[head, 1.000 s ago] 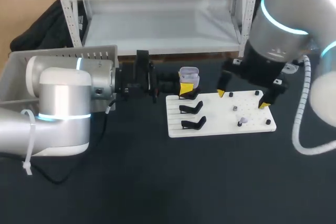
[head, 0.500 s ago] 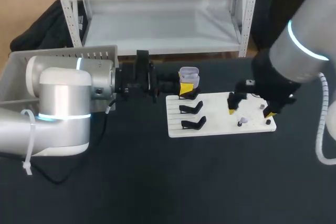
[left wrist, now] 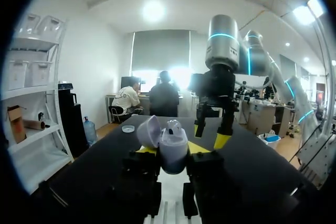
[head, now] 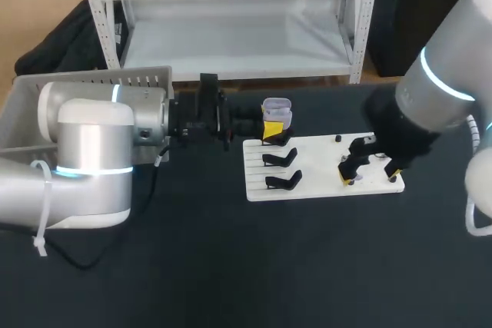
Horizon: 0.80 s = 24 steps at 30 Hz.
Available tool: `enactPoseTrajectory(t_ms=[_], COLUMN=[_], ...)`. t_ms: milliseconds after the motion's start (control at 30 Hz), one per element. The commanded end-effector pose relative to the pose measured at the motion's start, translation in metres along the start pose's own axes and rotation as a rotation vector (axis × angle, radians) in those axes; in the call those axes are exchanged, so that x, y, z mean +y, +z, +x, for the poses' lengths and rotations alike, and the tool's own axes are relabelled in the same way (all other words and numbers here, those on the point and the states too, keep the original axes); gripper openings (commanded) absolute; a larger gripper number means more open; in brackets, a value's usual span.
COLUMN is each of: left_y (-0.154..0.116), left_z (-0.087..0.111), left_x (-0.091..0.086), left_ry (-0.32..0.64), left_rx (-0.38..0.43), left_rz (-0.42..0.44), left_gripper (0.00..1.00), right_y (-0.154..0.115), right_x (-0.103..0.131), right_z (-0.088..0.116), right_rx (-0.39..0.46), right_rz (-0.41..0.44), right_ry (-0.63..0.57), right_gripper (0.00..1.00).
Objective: Pick up each earbud case from the left stands, insert the matching earbuds, close the lid, and place the case in the box.
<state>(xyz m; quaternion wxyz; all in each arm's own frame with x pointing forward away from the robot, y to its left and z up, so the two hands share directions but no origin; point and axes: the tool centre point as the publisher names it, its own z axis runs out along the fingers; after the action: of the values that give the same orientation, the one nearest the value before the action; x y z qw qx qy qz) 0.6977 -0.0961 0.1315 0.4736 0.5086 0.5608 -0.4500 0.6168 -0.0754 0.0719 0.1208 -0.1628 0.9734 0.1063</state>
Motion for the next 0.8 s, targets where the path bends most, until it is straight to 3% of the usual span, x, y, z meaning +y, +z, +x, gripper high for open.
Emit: enactPoseTrajectory(t_ms=[33,433,467,667,800], left_y=[0.000,0.000,0.000,0.000,0.000], left_z=[0.001,0.001,0.001,0.001,0.001], left_x=[0.000,0.000,0.000,0.000,0.000], left_ry=[0.001,0.001,0.001,0.001,0.001], left_rx=[-0.003,-0.003,-0.003,-0.003,-0.003], left_rz=[-0.002,-0.002,-0.002,-0.002,-0.002], left_gripper=[0.00,0.00,0.00,0.00,0.00], right_y=[0.007,0.021,0.023,0.030,0.032], right_x=[-0.001,-0.007,-0.008,-0.010,-0.010], right_z=[-0.006,-0.003,-0.004,-0.008,-0.011], right_rx=[0.042,0.094,0.099,0.123,0.126], right_rz=[-0.021,-0.015,-0.013,-0.017,-0.017], right_ry=[-0.011,-0.050,-0.051,-0.041,-0.045], right_gripper=[1.00,1.00,0.98,0.66,0.67])
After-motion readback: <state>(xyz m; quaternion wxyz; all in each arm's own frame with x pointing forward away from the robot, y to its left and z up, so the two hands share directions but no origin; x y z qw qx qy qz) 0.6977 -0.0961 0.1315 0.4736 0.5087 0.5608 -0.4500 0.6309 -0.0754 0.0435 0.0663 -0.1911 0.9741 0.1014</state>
